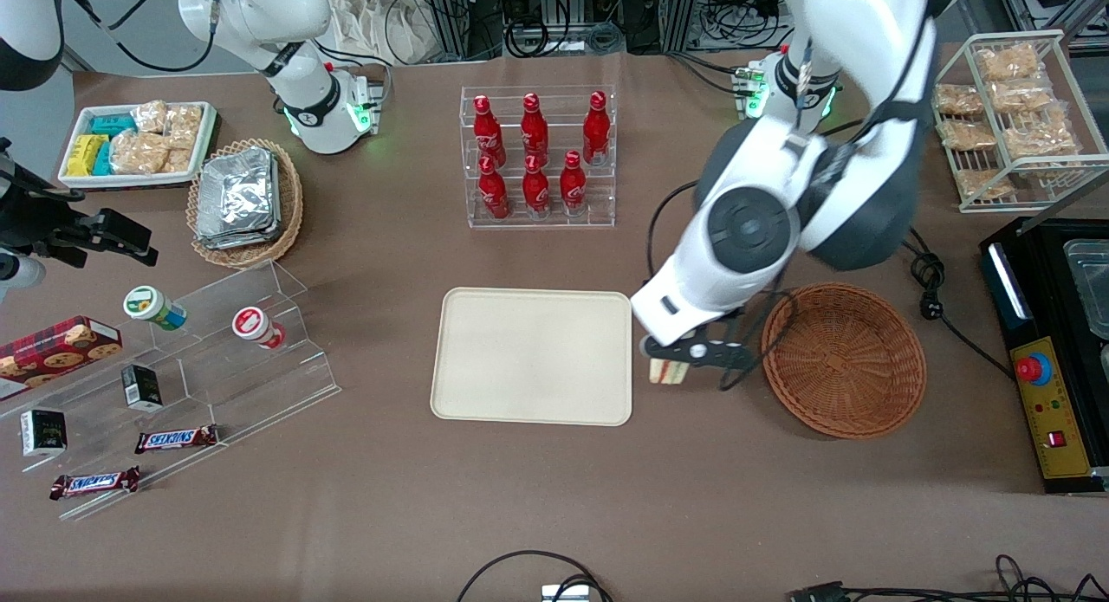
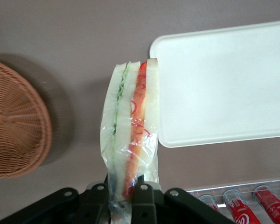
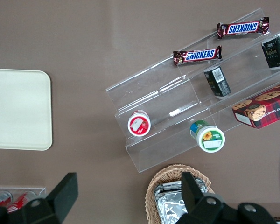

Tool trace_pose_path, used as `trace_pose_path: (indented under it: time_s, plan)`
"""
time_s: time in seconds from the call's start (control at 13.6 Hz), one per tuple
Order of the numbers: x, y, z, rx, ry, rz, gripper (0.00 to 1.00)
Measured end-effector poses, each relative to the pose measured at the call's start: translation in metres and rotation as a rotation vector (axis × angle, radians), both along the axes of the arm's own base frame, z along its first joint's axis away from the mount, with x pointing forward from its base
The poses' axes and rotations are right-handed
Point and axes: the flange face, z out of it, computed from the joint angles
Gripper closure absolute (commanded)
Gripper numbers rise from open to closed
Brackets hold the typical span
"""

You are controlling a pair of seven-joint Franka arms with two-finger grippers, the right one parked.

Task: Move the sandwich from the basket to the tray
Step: 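Lift the sandwich and carry it with the left gripper to the cream tray, then lower the sandwich onto the tray and open the left gripper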

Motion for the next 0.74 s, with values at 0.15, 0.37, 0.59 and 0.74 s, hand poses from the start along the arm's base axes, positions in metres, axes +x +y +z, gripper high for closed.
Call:
trace_pose_path:
  time_s: [0.15,0.37,0.59,0.74]
  plan:
    - [-0.001,-0.027,-0.039,0.024,-0.008,0.007,1.0]
    - [-0.006,-0.063,-0.102,0.078,-0.047,0.041,1.0]
    - [-0.004,-0.083,-0.151,0.078,-0.097,0.05,1.0]
    - [-0.002,-0.083,-0.171,0.081,-0.102,0.05,1.0]
